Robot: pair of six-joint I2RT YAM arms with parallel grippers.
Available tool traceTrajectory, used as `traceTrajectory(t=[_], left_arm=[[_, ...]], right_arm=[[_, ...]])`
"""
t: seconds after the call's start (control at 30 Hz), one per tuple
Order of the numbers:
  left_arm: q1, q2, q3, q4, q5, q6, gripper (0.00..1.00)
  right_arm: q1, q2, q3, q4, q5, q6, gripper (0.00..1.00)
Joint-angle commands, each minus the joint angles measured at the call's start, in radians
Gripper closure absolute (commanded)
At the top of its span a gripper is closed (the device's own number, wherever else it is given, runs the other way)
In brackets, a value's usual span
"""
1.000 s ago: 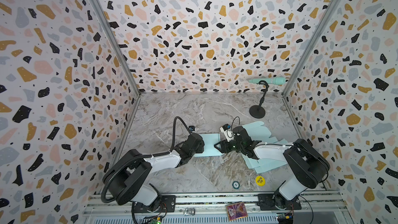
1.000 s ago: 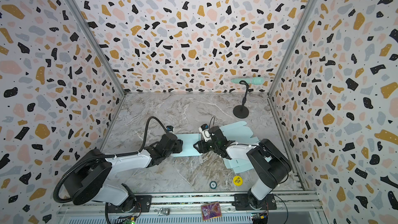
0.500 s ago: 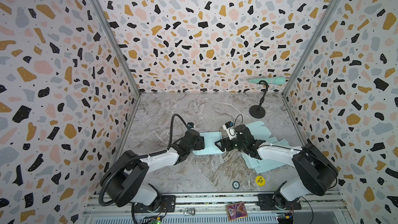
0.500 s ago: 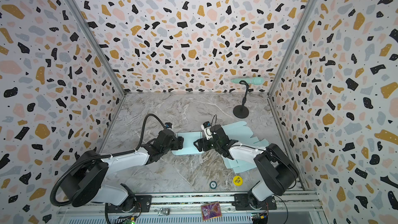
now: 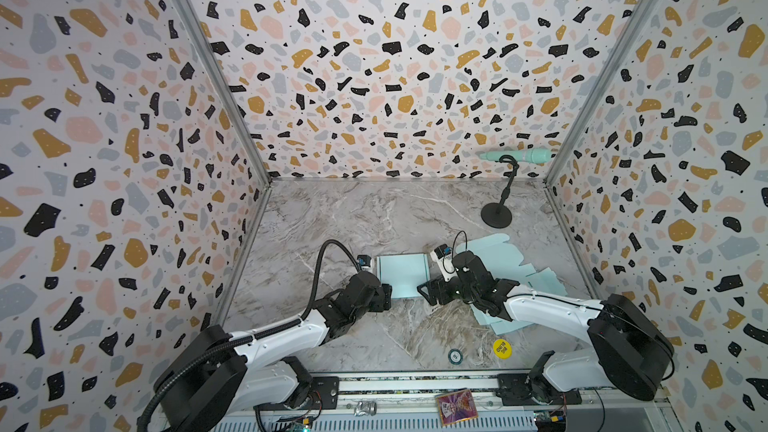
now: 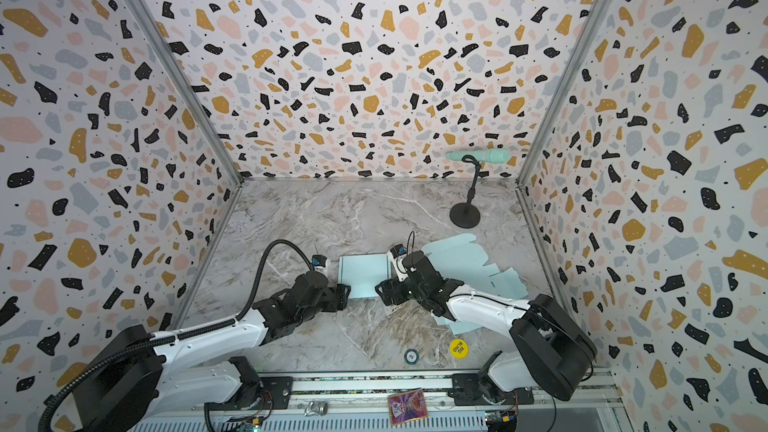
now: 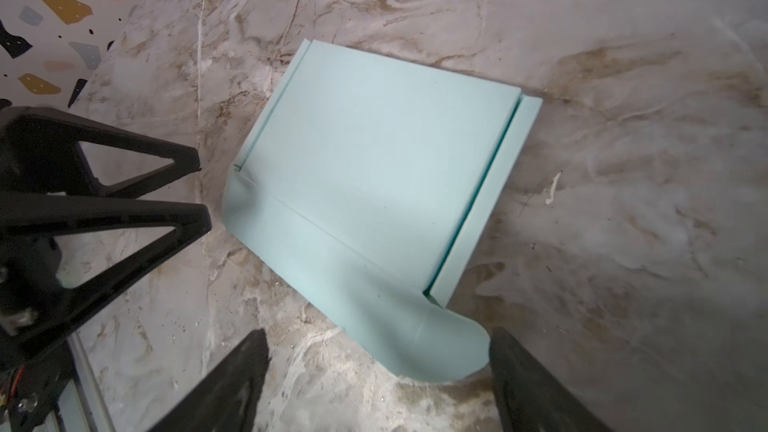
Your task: Fold the paper box
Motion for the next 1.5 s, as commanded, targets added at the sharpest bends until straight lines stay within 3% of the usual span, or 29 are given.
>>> traceTrajectory(t=[0.0, 0.83, 1.17, 1.47], left_arm=[[-0.003, 0.014, -0.018, 0.056, 0.018, -0.033, 0.22], [-0.018, 0.031, -0.035, 0.101, 0.035, -0.055, 0.24], [-0.016, -0.02, -0.014, 0.041, -0.017, -0.036, 0.21], [-0.001, 0.05, 0.017, 0.057, 0.015, 0.001, 0.21]], right_arm=[[0.017, -0.014, -0.003, -0.001, 0.013, 0.021, 0.16], [0.015, -0.018, -0.057, 0.047, 0.0, 0.056, 0.12], [0.015, -0.005, -0.022, 0.031, 0.002, 0.039, 0.13], [0.023, 0.022, -0.011, 0.031, -0.006, 0.048, 0.15]])
